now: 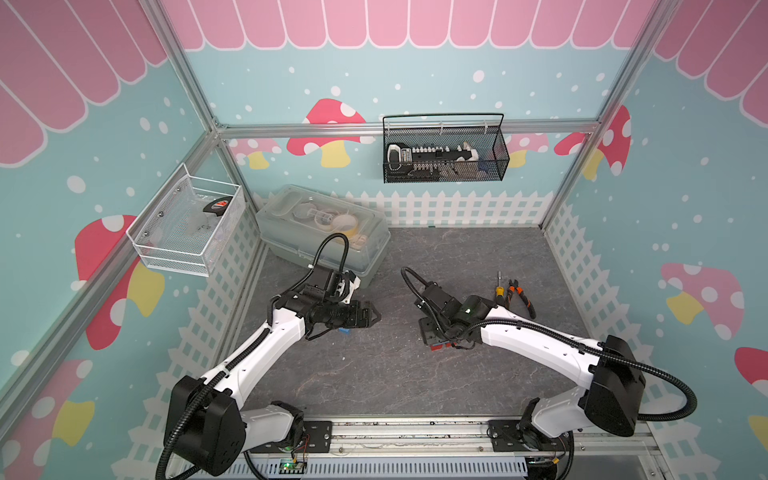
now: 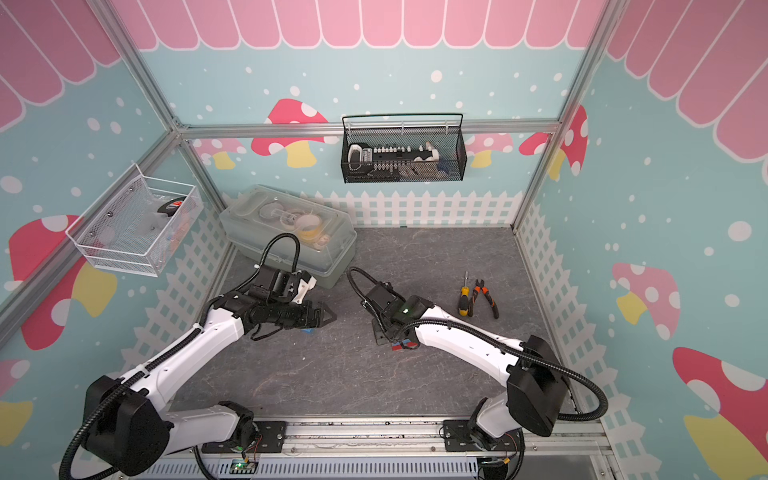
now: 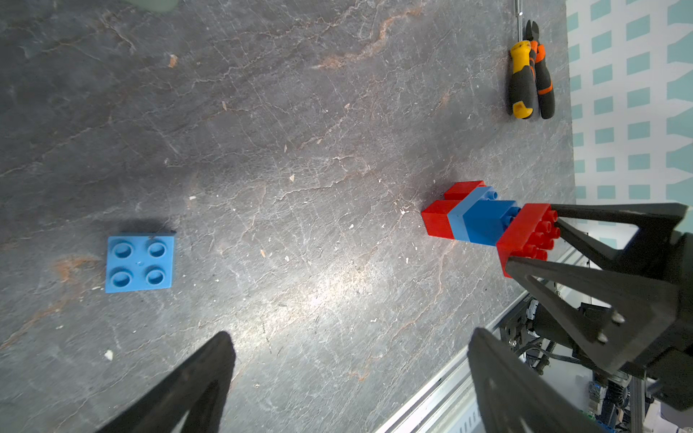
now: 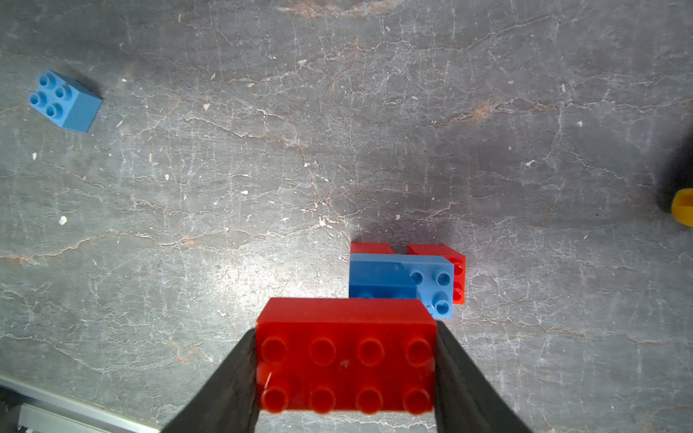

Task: Assemble a giraffe with lego
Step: Assemble the lego brick with the lego brick.

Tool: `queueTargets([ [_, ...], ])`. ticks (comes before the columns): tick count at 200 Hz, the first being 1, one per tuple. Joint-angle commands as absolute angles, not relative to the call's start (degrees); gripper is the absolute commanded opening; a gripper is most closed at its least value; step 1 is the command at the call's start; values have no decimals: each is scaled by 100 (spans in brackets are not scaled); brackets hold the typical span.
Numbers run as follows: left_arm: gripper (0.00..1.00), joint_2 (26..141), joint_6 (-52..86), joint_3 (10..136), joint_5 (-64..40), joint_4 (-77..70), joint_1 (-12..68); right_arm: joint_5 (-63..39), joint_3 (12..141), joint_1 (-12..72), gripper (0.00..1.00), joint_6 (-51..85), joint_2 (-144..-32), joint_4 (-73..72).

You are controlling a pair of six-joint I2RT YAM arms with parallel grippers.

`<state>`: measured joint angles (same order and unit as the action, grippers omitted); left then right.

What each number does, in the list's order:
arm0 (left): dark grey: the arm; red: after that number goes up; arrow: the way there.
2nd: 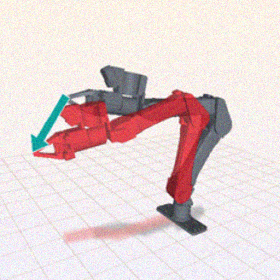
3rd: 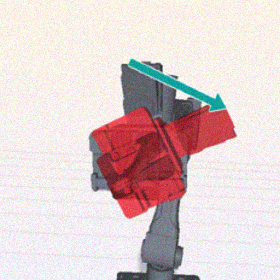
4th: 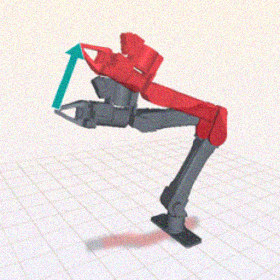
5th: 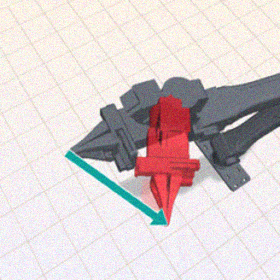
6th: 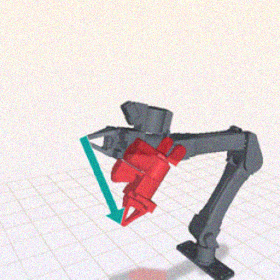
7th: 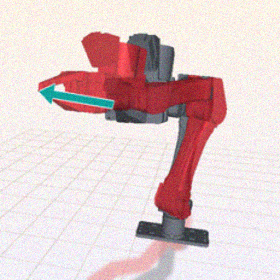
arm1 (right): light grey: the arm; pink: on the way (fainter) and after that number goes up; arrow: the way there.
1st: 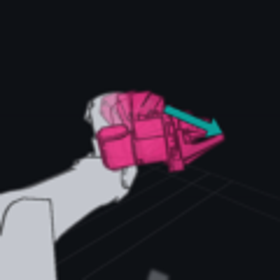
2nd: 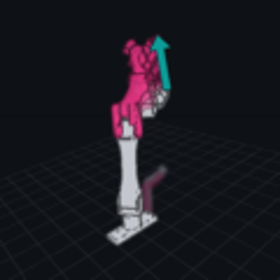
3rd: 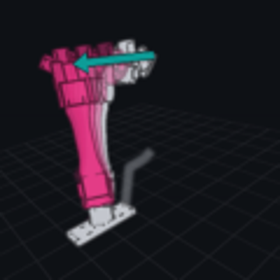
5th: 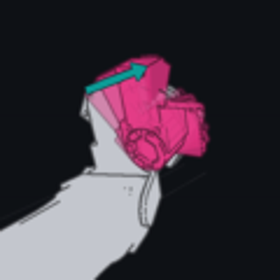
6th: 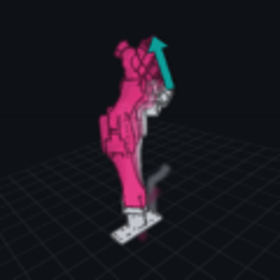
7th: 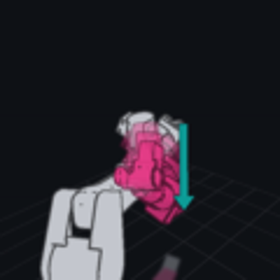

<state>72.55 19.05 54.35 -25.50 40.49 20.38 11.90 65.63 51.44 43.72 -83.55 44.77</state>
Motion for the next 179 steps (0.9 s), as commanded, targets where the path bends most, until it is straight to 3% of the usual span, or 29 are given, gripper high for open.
queueTargets([
  [1, 97, 7189, 1777, 5450, -2504, 4118, 2058, 1145, 6540, 5176, 47, 4328, -8176, 4533],
  [179, 97, 7163, 1771, 5442, -2478, 4114, 2061, 1095, 6416, 5169, 48, 4302, -8558, 4446],
])
